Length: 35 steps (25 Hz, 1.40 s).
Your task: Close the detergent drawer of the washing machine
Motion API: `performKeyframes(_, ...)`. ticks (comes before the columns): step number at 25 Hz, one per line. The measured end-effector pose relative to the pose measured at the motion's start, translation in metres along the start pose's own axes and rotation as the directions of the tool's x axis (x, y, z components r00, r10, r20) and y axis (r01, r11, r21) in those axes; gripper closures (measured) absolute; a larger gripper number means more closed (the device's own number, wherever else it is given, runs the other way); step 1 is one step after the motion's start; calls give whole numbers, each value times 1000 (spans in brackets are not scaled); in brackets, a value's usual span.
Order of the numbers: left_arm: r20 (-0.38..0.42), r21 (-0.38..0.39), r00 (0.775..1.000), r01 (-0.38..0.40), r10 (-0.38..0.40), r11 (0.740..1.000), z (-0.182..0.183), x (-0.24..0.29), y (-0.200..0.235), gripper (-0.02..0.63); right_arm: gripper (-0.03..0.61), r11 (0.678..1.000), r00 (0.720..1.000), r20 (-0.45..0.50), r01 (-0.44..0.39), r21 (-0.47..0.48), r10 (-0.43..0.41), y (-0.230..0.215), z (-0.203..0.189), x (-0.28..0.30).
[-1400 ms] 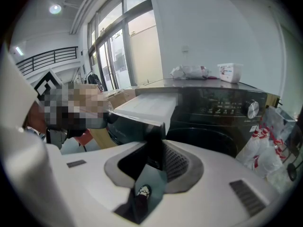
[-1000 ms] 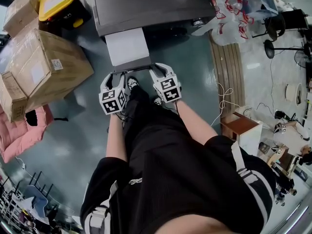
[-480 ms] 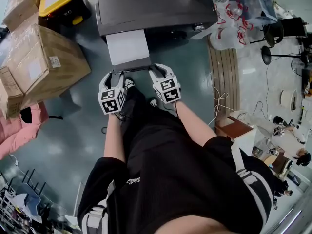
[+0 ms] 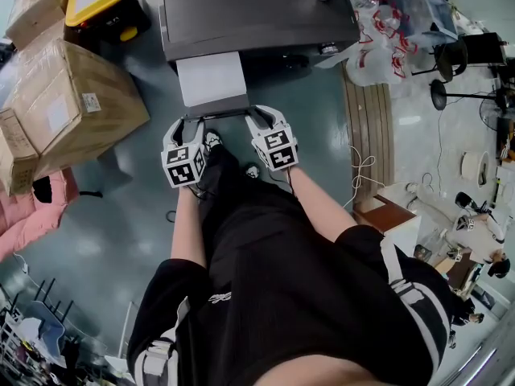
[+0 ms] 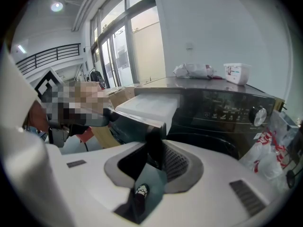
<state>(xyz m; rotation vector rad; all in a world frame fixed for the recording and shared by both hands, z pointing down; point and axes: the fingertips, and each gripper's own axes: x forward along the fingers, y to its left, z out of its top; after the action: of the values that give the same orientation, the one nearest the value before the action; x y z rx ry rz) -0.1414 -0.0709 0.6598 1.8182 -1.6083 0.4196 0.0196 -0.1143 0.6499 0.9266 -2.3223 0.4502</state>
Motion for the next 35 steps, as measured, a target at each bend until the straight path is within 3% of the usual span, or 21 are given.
performKeyframes(35, -10, 12, 1000, 20, -20, 1000, 23, 19, 8, 377, 485, 1000, 1000, -15, 26, 6, -26, -15, 14, 19)
